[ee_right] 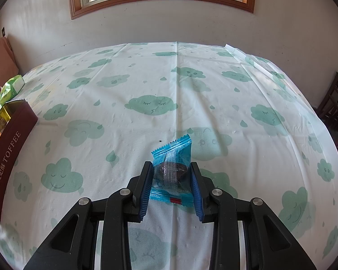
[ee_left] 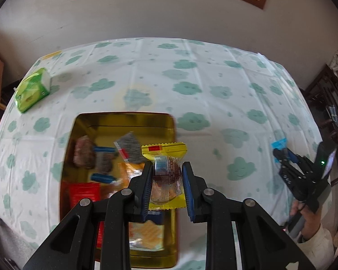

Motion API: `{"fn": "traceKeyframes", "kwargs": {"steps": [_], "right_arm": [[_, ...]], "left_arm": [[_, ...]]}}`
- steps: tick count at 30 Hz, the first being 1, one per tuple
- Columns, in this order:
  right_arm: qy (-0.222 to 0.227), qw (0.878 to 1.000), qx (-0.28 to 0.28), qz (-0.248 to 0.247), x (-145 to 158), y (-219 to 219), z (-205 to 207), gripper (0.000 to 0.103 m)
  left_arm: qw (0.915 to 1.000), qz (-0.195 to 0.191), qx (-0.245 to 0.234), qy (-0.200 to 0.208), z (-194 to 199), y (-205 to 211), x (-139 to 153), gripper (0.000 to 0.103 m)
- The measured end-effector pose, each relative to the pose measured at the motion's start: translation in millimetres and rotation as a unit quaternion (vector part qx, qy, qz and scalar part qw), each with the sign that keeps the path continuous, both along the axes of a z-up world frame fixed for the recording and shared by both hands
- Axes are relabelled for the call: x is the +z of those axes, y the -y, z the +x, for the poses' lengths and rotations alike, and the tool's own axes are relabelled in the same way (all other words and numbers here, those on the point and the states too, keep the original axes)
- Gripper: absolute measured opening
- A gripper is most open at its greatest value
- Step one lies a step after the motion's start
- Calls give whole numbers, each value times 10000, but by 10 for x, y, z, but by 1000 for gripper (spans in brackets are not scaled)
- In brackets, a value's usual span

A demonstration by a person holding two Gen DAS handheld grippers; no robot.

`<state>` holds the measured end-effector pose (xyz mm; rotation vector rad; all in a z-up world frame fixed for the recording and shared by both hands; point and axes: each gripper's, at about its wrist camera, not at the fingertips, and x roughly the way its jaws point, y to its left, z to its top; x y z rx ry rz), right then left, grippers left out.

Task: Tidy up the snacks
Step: 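Carry the yellow-wrapped candy into the tin and release it with the left tool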

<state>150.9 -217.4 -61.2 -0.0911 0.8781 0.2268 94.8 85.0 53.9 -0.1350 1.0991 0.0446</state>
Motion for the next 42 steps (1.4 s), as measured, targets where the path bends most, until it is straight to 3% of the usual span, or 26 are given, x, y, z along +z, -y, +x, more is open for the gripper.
{"fn": "traceKeyframes", "kwargs": {"steps": [17,33,42], "right_arm": [[2,10000,-1,-6,-1,2,1,34],[9,10000,-5,-19,-7,-2,-2,34],[12,10000,-6,-28,-7,-9,-3,34]], "left_arm": [[9988,288,383,-138,76,-656,-130,23],[9977,288,349,-511,253,-764,-684,23],[9972,403,334,-543,272,-787,-789,23]]}}
